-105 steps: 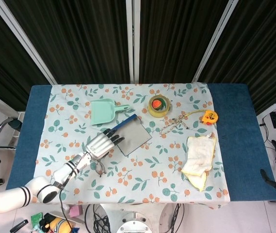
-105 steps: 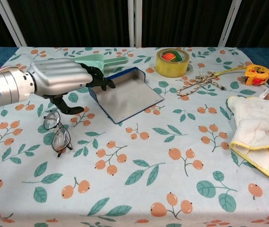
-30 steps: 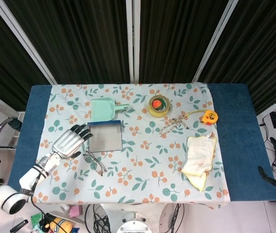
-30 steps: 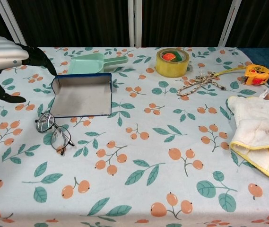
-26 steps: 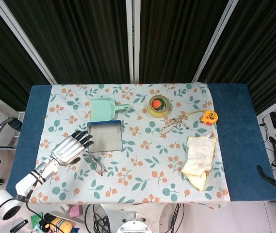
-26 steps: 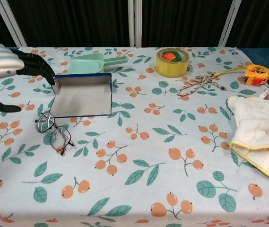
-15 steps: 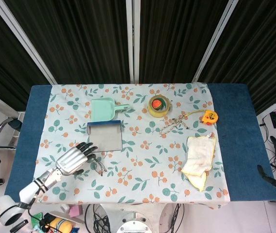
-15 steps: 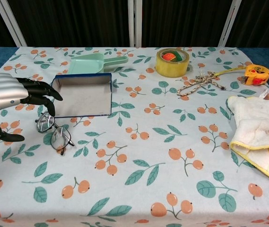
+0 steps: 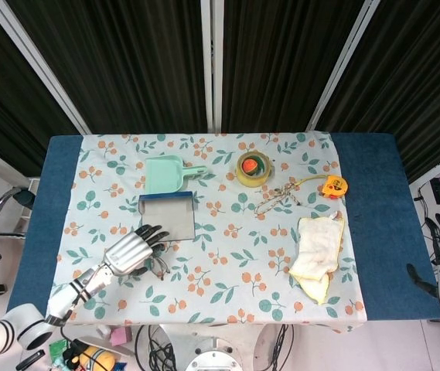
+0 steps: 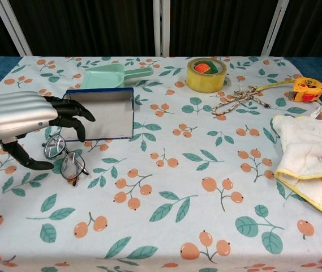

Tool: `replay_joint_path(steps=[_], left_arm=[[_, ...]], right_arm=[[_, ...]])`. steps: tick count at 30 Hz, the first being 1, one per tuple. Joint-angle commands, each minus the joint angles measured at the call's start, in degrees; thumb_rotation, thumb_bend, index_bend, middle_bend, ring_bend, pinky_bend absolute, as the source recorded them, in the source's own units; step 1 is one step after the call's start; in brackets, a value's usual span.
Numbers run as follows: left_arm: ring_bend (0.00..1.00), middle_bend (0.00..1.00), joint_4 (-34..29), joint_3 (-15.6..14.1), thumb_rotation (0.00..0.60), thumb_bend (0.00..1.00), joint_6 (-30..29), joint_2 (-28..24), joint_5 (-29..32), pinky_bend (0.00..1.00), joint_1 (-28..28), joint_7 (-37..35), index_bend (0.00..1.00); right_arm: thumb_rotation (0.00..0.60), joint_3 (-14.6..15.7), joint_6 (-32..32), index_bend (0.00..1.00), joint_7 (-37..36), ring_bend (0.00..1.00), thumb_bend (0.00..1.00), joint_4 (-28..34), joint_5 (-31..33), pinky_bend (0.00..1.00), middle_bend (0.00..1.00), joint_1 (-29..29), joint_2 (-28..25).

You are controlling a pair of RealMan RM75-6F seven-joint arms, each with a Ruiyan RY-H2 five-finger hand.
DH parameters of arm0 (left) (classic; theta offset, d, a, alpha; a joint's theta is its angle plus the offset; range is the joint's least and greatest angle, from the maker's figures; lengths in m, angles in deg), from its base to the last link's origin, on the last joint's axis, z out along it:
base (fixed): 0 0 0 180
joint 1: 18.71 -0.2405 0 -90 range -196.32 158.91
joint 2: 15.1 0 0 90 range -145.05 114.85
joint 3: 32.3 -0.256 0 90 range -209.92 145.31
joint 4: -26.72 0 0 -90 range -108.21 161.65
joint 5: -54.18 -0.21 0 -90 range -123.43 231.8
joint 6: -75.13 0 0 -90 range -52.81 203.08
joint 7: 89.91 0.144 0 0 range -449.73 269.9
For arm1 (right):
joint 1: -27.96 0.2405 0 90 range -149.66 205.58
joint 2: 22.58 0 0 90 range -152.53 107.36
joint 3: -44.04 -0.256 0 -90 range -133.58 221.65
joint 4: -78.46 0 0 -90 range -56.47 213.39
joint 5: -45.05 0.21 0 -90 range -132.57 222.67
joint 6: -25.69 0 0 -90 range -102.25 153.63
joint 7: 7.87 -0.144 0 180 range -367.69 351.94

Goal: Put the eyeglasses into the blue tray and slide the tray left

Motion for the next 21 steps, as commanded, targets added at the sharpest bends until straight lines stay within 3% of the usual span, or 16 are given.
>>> replay_joint_path(steps=[1,21], left_arm=[[0.08,0.11,0.8,0.5,0.6,0.2,0.6,0.7,0.6,0.17,0.4,-0.1,0.37],[0.08,0.12,2.9,0.7,0.6,0.27,1.5,2.2,1.9,0.17,1.0,-0.6,0.47]], right_arm=[[0.6,-0.1,0.0,0.0,0.1,0.0,0.18,0.0,0.0,0.0,0.0,0.0,-0.1],[0.6,0.9,-1.5,0.0,0.2,0.0,0.18,-0.3,0.2,0.0,0.0,0.1,-0.4]])
